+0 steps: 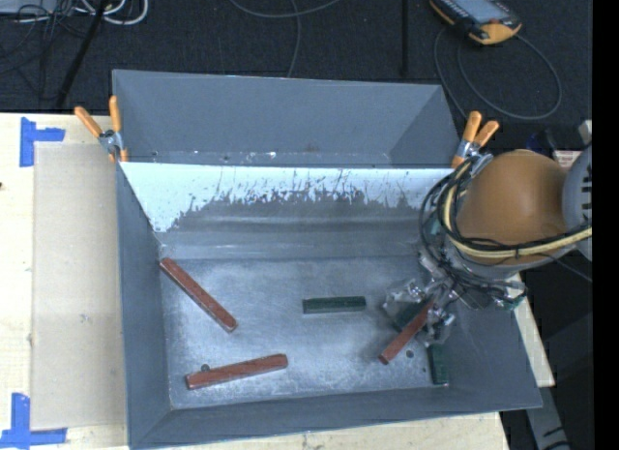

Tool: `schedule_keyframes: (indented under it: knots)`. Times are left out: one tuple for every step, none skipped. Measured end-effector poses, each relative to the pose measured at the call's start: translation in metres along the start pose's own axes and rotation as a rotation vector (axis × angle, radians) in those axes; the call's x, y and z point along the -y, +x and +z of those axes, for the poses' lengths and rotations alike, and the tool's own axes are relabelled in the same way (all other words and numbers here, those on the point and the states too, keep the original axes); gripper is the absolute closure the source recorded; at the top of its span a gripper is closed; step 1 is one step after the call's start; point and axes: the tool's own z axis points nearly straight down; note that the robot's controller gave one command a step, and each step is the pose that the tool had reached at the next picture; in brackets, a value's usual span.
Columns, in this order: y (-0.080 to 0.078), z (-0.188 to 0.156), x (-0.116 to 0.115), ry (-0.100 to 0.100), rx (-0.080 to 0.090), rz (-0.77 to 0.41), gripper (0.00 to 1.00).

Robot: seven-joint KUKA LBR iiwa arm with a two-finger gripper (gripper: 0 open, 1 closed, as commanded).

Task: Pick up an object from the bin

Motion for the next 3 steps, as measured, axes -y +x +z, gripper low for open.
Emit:
schedule_keyframes:
  knots:
    - [0.000, -0.022, 0.000, 0.001, 0.001, 0.001, 1.00]
    - [-0.001, -0.035, 0.001, 0.007, 0.005, 0.001, 1.00]
    - [-0.001, -0.041, 0.001, 0.007, 0.006, 0.002, 1.00]
